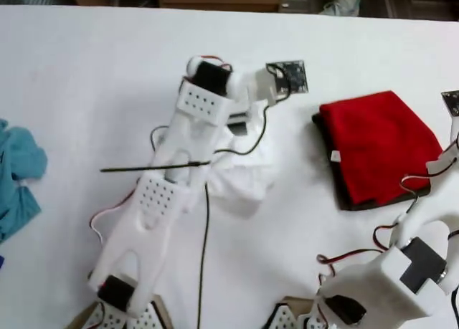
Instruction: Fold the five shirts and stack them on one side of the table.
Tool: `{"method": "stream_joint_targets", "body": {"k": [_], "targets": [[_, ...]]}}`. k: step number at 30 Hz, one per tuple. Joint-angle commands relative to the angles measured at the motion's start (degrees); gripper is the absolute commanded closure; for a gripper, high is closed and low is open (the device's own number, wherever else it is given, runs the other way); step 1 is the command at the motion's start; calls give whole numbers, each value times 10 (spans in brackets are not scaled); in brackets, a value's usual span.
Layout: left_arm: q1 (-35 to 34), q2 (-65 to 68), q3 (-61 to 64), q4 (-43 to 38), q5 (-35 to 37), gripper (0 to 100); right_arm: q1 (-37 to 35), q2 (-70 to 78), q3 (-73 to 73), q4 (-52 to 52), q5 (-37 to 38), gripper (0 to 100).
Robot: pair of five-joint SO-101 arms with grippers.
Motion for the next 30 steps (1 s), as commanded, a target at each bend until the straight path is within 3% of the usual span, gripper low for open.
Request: {"method": "stream_joint_targets", "body": {"k": [1,12,25,30], "targets": [[19,-79,78,12,11,705,0,-2,-23,4,-3,611],[44,-244,434,-7,4,726,2,-7,-25,3,1,611],[70,-258,524,-74,10,727,5,-3,-25,3,1,611],[70,-260,524,-54,20,885,4,-3,-25,3,1,611]]}}
